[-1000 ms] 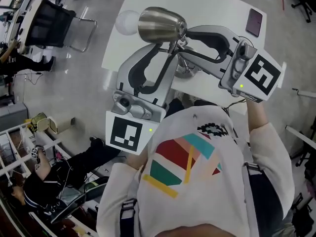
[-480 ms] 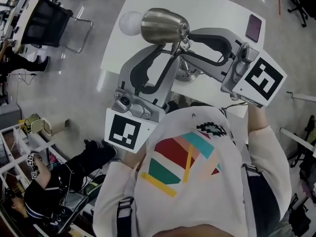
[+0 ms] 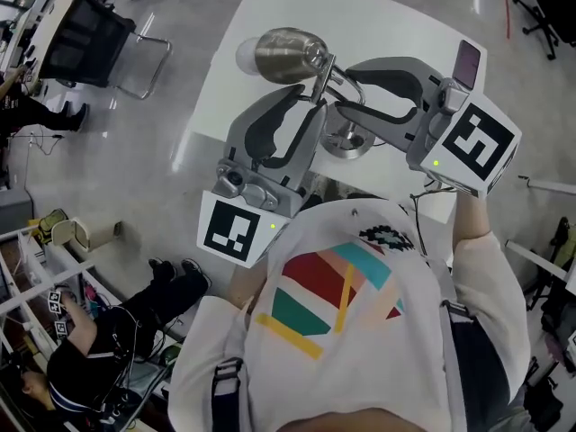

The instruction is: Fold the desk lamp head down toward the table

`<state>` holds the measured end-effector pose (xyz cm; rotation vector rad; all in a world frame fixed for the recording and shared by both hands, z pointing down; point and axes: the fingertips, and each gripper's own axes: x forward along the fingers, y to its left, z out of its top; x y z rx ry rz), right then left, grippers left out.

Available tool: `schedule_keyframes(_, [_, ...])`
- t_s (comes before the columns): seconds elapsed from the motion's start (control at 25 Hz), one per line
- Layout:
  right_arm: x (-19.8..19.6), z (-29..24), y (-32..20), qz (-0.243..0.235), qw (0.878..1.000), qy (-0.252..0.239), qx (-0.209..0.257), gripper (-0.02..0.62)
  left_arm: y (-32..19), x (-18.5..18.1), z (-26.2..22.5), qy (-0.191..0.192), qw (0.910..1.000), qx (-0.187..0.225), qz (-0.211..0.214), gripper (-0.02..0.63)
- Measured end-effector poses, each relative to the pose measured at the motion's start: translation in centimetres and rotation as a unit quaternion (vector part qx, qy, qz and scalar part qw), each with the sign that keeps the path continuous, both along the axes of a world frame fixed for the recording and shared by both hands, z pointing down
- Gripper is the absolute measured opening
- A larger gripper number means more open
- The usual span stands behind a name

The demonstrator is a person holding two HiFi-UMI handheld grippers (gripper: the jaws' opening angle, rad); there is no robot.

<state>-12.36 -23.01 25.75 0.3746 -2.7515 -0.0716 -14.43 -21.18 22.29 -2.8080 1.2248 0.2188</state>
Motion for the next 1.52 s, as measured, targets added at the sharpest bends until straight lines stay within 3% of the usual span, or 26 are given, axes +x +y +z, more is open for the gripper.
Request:
schedule_keyframes(0.12, [-0.8,0.5,-0.5,-0.004,1.0,-0.01,-0.011,0.153,-0.7,-1.1,1.1,-0.013,0.9998,0.005,-0.011,0.141])
schedule_keyframes(0.32, [-5.6,1.9,-2.5,0.002,0.999,-0.019,-0.033,0.153,-3.4,-6.9,4.4,-0.045,0.9966,-0.019,-0.067,0.112])
schedule_keyframes(0.48, [-6.0,3.8,-3.5,0.012,0.999,0.004,-0.046,0.153,-4.9,-7.6,7.8,-0.049,0.9938,-0.039,-0.092,0.074])
schedule_keyframes(0.64, [-7.5,6.1,-3.9,0.015,0.998,0.06,-0.02,0.153,-5.6,-8.6,12.4,-0.11,0.987,-0.052,-0.105,0.057])
schedule_keyframes(0.72, [-7.8,7.2,-3.8,0.008,0.994,0.106,0.016,0.153,-5.8,-9.2,15.4,-0.104,0.9845,-0.106,-0.093,0.057])
schedule_keyframes(0.8, [-7.3,8.3,-3.9,0.011,0.99,0.14,0.035,0.153,-5.8,-9.2,18.0,-0.069,0.9839,-0.15,-0.07,0.055])
schedule_keyframes(1.0, [-4.6,9.5,-4.7,0.063,0.988,0.145,0.004,0.153,-5.3,-7.3,23.1,-0.055,0.9756,-0.211,-0.029,0.058])
schedule_keyframes(1.16, [-2.9,9.5,-4.8,0.108,0.987,0.119,-0.028,0.153,-4.8,-6.0,25.7,-0.098,0.9687,-0.228,-0.006,0.061])
schedule_keyframes(1.32, [-1.4,9.5,-5.2,0.142,0.982,0.115,-0.037,0.153,-4.1,-4.5,27.9,-0.113,0.958,-0.262,0.025,0.064])
schedule_keyframes(1.52, [0.4,9.0,-5.2,0.162,0.981,0.101,-0.043,0.152,-3.8,-3.4,28.0,-0.137,0.9597,-0.242,0.042,0.064])
